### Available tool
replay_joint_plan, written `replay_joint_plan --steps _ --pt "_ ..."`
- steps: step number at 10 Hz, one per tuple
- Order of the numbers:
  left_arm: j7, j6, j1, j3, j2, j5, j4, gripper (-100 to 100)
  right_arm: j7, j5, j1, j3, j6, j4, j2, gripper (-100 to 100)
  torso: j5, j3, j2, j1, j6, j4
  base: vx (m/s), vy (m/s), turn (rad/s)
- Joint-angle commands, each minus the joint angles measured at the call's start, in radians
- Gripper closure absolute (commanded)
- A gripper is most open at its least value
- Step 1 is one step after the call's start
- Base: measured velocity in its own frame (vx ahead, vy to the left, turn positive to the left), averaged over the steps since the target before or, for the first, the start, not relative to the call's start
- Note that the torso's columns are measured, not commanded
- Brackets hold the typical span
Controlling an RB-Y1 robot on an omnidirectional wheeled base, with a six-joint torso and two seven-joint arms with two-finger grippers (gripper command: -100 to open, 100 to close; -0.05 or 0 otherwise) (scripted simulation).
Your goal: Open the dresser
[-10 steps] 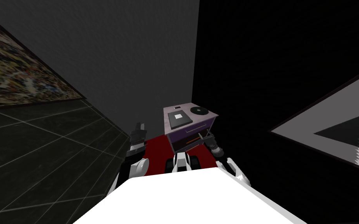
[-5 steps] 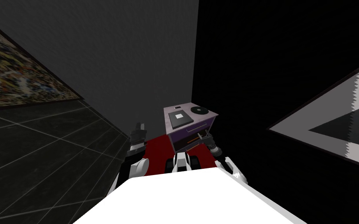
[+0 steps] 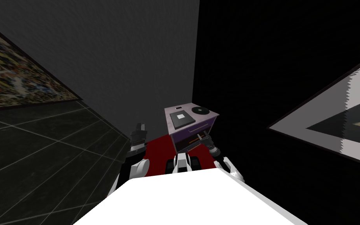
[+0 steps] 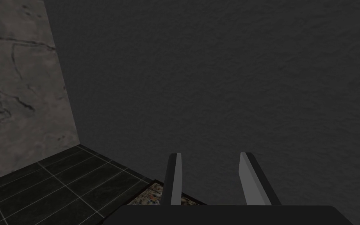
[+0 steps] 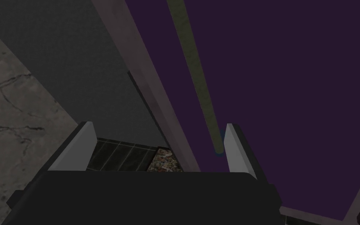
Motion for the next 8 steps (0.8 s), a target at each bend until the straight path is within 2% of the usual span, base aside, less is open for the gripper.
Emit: replay_joint_plan --steps 1,4,8 --pt "0.000 0.000 0.000 0.000 0.000 0.000 0.000 0 0.079 0.018 -0.026 -0.004 -0.011 0.047 0.018 -100 0.000 0.000 0.000 0.000 0.000 0.000 -0.004 0.057 -0.039" --pt "0.000 0.000 0.000 0.000 0.000 0.000 0.000 0 0.157 0.036 -0.051 -0.008 -0.023 0.094 0.061 -100 0.000 0.000 0.000 -0.001 0.000 0.000 -0.003 0.055 -0.030" --pt "0.000 0.000 0.000 0.000 0.000 0.000 0.000 0 0.223 0.052 -0.073 -0.012 -0.033 0.134 0.167 -100 0.000 0.000 0.000 0.000 0.000 0.000 -0.002 0.041 -0.020"
